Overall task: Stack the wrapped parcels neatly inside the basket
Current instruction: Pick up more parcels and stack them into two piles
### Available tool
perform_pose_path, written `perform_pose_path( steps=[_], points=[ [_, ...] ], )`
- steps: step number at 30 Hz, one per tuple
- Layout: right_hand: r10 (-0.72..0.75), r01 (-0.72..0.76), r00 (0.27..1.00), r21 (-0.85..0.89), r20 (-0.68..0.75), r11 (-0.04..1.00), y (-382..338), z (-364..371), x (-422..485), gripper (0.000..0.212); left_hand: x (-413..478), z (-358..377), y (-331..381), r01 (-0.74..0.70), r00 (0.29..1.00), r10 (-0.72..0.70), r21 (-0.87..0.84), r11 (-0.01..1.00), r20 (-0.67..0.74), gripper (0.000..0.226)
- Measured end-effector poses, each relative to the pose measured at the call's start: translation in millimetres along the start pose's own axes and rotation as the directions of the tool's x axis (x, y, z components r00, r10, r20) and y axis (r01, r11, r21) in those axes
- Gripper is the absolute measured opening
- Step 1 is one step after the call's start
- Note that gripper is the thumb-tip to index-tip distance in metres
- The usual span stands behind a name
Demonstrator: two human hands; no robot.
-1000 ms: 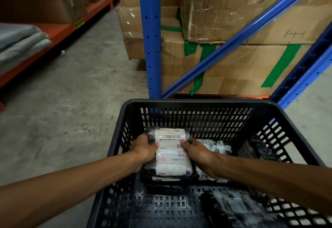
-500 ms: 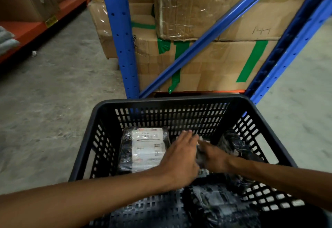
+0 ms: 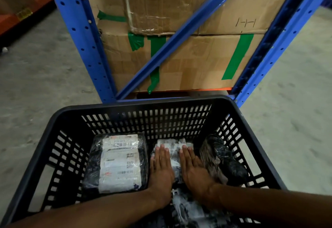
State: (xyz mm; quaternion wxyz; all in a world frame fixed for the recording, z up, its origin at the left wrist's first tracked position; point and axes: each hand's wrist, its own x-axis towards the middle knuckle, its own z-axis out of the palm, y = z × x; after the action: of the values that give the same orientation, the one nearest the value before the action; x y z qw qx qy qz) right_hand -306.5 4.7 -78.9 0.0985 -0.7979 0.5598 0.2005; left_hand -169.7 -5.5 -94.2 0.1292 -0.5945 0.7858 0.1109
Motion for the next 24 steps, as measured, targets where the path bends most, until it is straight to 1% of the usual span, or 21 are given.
perform_pose_path(
  steps=[2, 3, 5, 6, 7, 8, 10, 11, 12, 13, 14, 15, 16, 17, 18, 19, 20, 21, 23, 24],
  points=[
    [-0.008, 0.010, 0.999, -0.062, 0.034, 0.998, -1.2, -6.5, 2.6, 0.068, -0.8, -10.6, 1.4, 0.014, 0.997, -0.015, 0.020, 1.000, 0.078, 0.074],
    [-0.016, 0.023, 0.997, -0.093, 0.075, 0.995, -1.5, -12.4, 4.0, 0.070, -2.6, -18.3, 2.7, 0.026, 0.991, -0.027, 0.007, 1.000, 0.128, 0.079],
    [-0.041, 0.060, 0.987, -0.124, 0.155, 0.990, 0.9, -31.2, 5.5, 0.078, -5.2, -38.2, 5.3, 0.064, 0.976, -0.048, -0.068, 0.996, 0.212, 0.087],
    [-0.052, 0.070, 0.981, -0.091, 0.188, 0.993, 4.3, -43.8, 5.9, 0.079, -7.1, -50.3, 6.2, 0.082, 0.971, -0.051, -0.126, 0.989, 0.232, 0.089],
    [-0.057, 0.061, 0.977, -0.013, 0.206, 0.998, 10.7, -57.6, 6.1, 0.076, -9.1, -63.4, 7.0, 0.088, 0.973, -0.044, -0.189, 0.978, 0.229, 0.086],
    [-0.074, 0.057, 0.976, 0.087, 0.205, 0.995, 19.0, -72.3, 5.7, 0.069, -11.5, -77.3, 7.6, 0.075, 0.978, -0.025, -0.238, 0.968, 0.206, 0.076],
    [-0.118, 0.069, 0.972, 0.234, 0.203, 0.970, 37.1, -106.8, 0.6, 0.054, -16.8, -109.1, 3.1, 0.003, 0.985, 0.050, -0.309, 0.951, 0.164, 0.046],
    [-0.127, 0.049, 0.968, 0.333, 0.216, 0.942, 46.3, -122.3, -3.3, 0.052, -18.8, -127.5, -2.6, -0.010, 0.983, 0.076, -0.367, 0.930, 0.165, 0.038],
    [-0.127, 0.005, 0.966, 0.476, 0.225, 0.880, 55.8, -135.2, -7.7, 0.054, -20.6, -146.9, -10.5, 0.001, 0.980, 0.085, -0.427, 0.904, 0.180, 0.034],
    [-0.116, -0.050, 0.969, 0.638, 0.216, 0.768, 64.7, -145.9, -12.6, 0.057, -21.7, -164.9, -20.7, 0.025, 0.978, 0.077, -0.477, 0.879, 0.193, 0.033],
    [-0.098, -0.092, 0.977, 0.793, 0.188, 0.602, 72.6, -155.1, -18.2, 0.058, -22.4, -181.5, -31.0, 0.069, 0.979, 0.050, -0.547, 0.834, 0.199, 0.033],
    [-0.076, -0.121, 0.984, 0.911, 0.164, 0.393, 78.9, -160.8, -23.1, 0.057, -23.4, -194.9, -41.0, 0.128, 0.977, 0.015, -0.645, 0.753, 0.211, 0.037],
    [-0.059, -0.141, 0.986, 0.976, 0.153, 0.167, 83.3, -164.0, -26.3, 0.056, -25.5, -205.8, -50.5, 0.191, 0.973, -0.017, -0.757, 0.625, 0.232, 0.043],
    [-0.045, -0.155, 0.987, 0.987, 0.153, -0.036, 86.4, -164.2, -28.1, 0.054, -27.8, -211.9, -58.5, 0.257, 0.962, -0.037, -0.855, 0.450, 0.269, 0.050],
    [-0.025, -0.177, 0.984, 0.964, 0.176, -0.199, 87.3, -163.4, -29.7, 0.053, -29.8, -213.0, -63.8, 0.310, 0.949, -0.030, -0.919, 0.243, 0.312, 0.054],
    [-0.006, -0.209, 0.976, 0.923, 0.219, -0.324, 85.7, -161.5, -30.2, 0.052, -31.8, -211.7, -66.7, 0.354, 0.935, -0.007, -0.933, 0.068, 0.354, 0.055],
    [0.001, -0.246, 0.963, 0.883, 0.269, -0.399, 80.7, -160.2, -30.9, 0.049, -33.1, -207.2, -67.9, 0.387, 0.922, 0.012, -0.922, -0.025, 0.387, 0.053],
    [0.001, -0.283, 0.950, 0.866, 0.311, -0.412, 74.8, -158.1, -31.0, 0.045, -34.9, -200.7, -66.7, 0.406, 0.914, 0.029, -0.912, -0.061, 0.405, 0.049],
    [-0.001, -0.353, 0.927, 0.874, 0.375, -0.334, 62.7, -152.2, -29.6, 0.039, -38.5, -186.5, -59.6, 0.435, 0.900, 0.026, -0.897, -0.071, 0.435, 0.043],
    [0.004, -0.385, 0.915, 0.877, 0.403, -0.287, 57.8, -149.0, -28.8, 0.036, -40.2, -179.7, -55.6, 0.451, 0.893, 0.006, -0.891, -0.050, 0.451, 0.043]
  ],
)
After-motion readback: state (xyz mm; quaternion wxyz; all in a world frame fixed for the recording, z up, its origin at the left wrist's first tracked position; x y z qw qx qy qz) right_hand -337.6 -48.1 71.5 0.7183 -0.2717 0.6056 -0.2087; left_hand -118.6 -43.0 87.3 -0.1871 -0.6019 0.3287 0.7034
